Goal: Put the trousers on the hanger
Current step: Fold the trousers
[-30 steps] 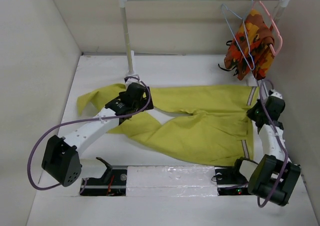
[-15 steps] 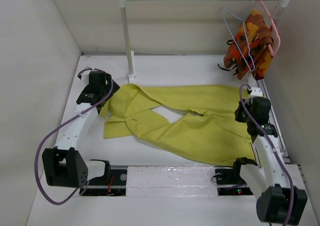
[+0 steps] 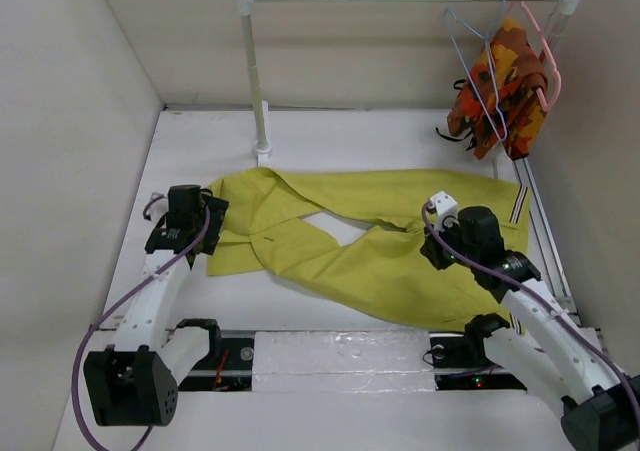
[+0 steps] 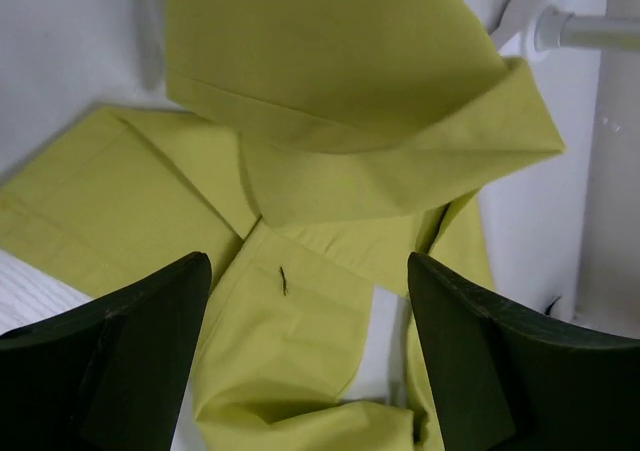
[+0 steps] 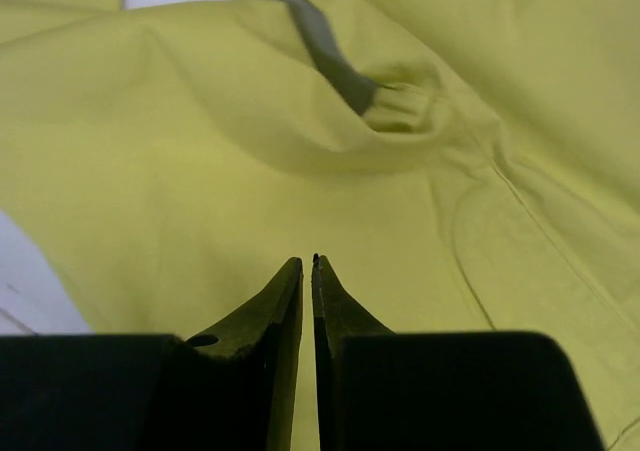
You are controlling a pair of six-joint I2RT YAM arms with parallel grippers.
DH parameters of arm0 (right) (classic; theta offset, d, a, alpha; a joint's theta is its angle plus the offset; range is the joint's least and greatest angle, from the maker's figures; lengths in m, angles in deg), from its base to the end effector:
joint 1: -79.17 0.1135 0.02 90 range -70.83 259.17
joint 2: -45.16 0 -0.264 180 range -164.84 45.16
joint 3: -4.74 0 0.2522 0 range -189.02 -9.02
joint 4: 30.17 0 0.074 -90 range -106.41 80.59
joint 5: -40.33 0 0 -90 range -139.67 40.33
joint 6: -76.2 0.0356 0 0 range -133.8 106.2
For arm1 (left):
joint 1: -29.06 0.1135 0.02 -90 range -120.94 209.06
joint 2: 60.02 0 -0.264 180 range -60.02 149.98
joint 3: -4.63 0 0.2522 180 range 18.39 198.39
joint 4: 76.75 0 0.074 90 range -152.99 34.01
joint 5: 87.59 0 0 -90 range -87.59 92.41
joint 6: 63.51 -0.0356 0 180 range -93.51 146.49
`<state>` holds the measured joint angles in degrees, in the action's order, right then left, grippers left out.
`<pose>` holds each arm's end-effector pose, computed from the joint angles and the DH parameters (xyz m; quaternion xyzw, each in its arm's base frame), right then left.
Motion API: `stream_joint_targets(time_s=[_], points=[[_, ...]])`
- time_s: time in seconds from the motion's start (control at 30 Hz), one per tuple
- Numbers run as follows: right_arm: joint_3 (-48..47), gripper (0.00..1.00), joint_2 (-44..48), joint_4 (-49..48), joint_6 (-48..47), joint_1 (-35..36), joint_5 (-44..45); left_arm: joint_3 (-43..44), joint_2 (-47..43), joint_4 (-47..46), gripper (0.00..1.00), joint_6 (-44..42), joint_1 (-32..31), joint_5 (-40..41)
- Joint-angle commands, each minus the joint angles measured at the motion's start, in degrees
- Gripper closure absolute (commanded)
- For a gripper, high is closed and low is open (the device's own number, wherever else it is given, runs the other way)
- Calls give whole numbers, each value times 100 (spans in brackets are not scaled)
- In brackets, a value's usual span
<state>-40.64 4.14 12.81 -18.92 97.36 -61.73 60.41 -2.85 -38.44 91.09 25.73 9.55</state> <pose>0.1471 0.0562 0.2380 -0.2256 0.8685 0.1431 0.4175 0.2130 -0.0080 0.2594 -0.4831 0.7639 -0.1902 0.3833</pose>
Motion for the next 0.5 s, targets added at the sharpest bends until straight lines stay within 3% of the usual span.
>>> stream_joint_targets(time_s=[0.0,0.17,0.3,0.47], points=[[-582,86,-319,164,-393,577,-130,-238,-311,-145,25,1115,377,-467],[-705,83,-705,24,-419,1414,-78,-843,-627,-108,27,2447,377,-20],[-758,81,-925,-47,-507,1906,-209,-1572,-882,-907,29,3792,377,-132],[-750,81,-1172,-30,-639,2302,-516,-1513,-1015,-963,30,4614,377,278]])
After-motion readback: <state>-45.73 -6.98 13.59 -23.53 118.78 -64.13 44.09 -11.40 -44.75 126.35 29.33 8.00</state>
